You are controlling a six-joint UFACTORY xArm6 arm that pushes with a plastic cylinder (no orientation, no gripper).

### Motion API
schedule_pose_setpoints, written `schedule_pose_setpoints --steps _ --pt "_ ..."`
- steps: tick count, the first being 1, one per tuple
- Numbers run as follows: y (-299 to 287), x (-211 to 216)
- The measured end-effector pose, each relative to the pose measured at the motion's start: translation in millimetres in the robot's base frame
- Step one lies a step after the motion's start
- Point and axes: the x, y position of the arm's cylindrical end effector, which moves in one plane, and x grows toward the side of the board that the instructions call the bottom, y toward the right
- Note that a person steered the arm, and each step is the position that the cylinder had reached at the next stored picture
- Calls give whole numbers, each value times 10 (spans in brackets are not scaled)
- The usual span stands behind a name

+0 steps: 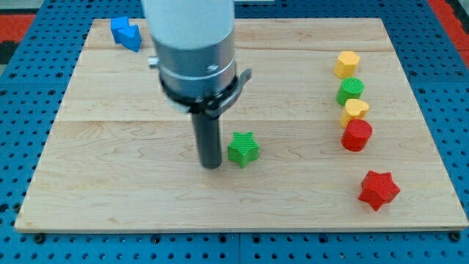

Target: Move the green star into the green circle

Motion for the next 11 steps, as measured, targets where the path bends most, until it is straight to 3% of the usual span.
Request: schedule_pose_setpoints --steps 1,2,3,4,5,6,8,10,11 --pt "701 -363" --pt "969 -340" --pt "749 216" --pt "1260 240" --pt "1591 -155" --pt "1551 -604" --pt "920 -630" --pt "1468 -1142" --pt "1047 -1171"
